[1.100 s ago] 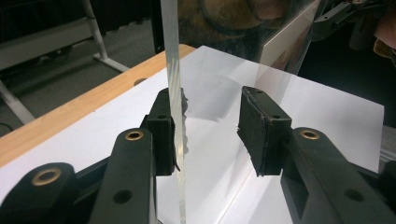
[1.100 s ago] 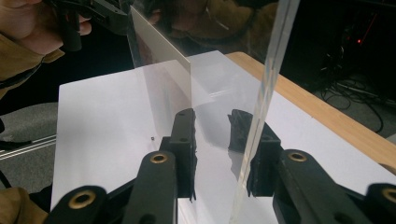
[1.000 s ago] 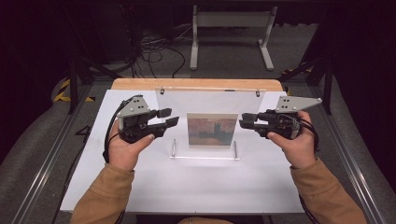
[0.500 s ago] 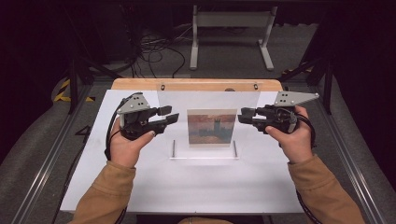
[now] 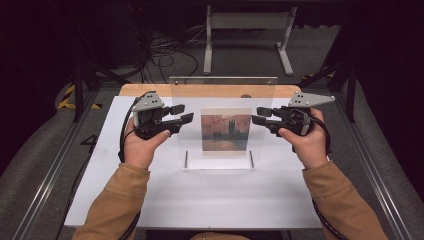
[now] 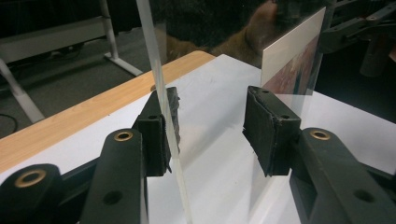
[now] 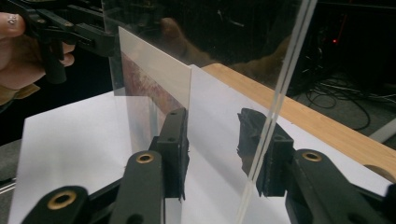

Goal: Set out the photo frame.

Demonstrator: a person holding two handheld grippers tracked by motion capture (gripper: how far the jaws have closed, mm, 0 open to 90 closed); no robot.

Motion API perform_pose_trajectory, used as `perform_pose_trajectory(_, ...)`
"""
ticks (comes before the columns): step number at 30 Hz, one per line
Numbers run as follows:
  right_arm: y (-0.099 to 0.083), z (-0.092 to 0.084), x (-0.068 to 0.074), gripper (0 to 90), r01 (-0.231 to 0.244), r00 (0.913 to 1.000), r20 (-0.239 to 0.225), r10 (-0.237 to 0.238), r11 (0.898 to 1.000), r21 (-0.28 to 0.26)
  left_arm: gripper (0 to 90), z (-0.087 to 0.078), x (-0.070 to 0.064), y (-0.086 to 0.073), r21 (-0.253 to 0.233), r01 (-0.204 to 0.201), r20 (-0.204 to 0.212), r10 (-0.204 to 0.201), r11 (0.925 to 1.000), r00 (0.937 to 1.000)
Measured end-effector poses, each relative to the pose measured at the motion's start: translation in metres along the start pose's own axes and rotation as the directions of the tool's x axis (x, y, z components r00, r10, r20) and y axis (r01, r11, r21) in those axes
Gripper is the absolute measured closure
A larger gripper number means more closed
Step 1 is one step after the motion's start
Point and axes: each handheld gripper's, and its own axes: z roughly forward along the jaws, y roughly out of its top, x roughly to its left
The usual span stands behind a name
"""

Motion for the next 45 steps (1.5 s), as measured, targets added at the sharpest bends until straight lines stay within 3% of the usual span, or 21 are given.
perform_pose_trajectory(8, -0.003, 0.004, -0.002, 37.4, -0.019, 0.9993, 0.032, 0.019, 1.000, -0.010, 47.4, 0.007, 0.004, -0.002, 0.002, 0.011, -0.010, -0.011, 0.9999, 0.9999)
perform_pose_trajectory(12, -0.003, 0.001, -0.002, 29.2, -0.017, 0.9983, 0.055, 0.018, 1.000, -0.017, 37.8, 0.006, 0.004, -0.004, 0.007, 0.037, -0.019, -0.037, 0.9993, 0.9991)
perform_pose_trajectory(15, -0.003, -0.007, 0.001, 25.2, -0.004, 0.9977, 0.068, 0.005, 1.000, -0.016, 32.9, 0.000, 0.001, -0.007, 0.028, 0.020, -0.026, -0.019, 0.9994, 0.9995)
perform_pose_trajectory(19, -0.004, -0.017, 0.005, 23.3, 0.019, 0.9966, 0.081, -0.018, 1.000, -0.014, 30.1, -0.012, -0.003, -0.012, 0.026, 0.005, -0.040, -0.004, 0.9996, 0.9992)
perform_pose_trajectory(27, -0.015, -0.056, 0.015, 20.5, 0.038, 0.9936, 0.106, -0.038, 0.999, 0.004, 26.5, -0.043, -0.013, -0.028, 0.062, -0.026, -0.061, 0.030, 0.9977, 0.9977)
perform_pose_trajectory(31, -0.022, -0.069, 0.016, 20.0, 0.039, 0.9918, 0.121, -0.041, 0.999, 0.017, 26.1, -0.056, -0.014, -0.036, 0.058, -0.017, -0.072, 0.021, 0.9982, 0.9972)
perform_pose_trajectory(37, -0.036, -0.087, 0.019, 18.0, 0.027, 0.9909, 0.131, -0.032, 0.999, 0.037, 25.2, -0.068, -0.014, -0.054, 0.090, -0.019, -0.084, 0.027, 0.9958, 0.9961)
perform_pose_trajectory(45, -0.053, -0.101, 0.019, 15.9, 0.013, 0.9891, 0.145, -0.021, 0.998, 0.062, 22.2, -0.081, -0.009, -0.077, 0.075, -0.004, -0.092, 0.011, 0.9971, 0.9957)
